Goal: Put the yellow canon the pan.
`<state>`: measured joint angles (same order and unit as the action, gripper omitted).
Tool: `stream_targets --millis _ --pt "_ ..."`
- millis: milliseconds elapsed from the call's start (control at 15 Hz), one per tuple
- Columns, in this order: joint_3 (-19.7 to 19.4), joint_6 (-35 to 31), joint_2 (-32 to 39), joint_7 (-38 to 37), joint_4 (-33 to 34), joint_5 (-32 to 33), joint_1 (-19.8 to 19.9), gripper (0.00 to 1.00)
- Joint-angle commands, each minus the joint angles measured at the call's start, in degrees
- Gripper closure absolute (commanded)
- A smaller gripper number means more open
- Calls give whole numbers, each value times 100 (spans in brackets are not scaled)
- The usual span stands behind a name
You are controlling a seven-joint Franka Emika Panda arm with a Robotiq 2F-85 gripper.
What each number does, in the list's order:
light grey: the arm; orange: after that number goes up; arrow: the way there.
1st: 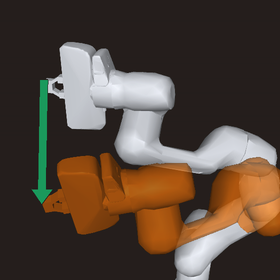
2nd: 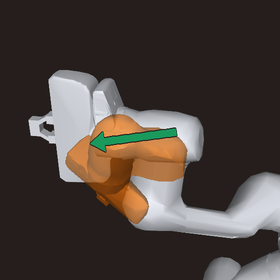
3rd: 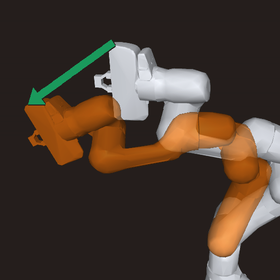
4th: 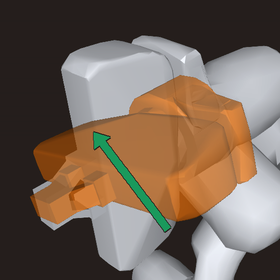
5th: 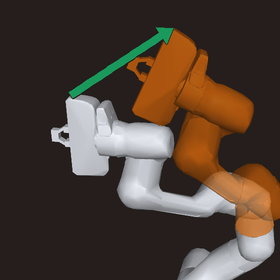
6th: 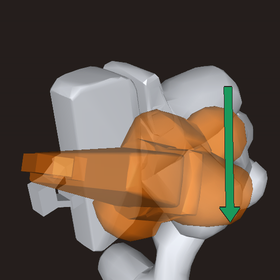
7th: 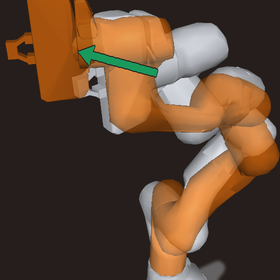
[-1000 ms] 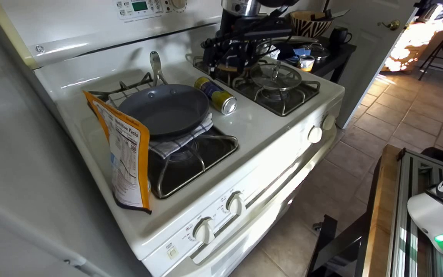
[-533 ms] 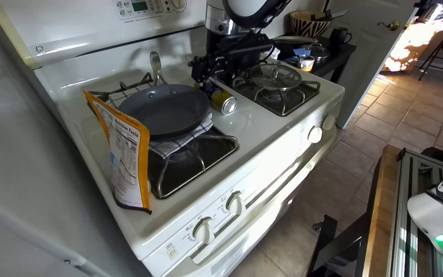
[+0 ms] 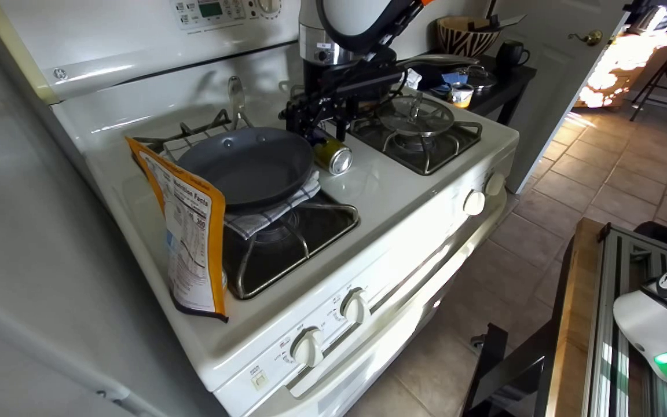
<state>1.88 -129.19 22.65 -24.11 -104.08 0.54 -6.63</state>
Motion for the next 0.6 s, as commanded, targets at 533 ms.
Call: stream_targets --millis 533 --pt "-125 332 -206 -5 35 110 -130 63"
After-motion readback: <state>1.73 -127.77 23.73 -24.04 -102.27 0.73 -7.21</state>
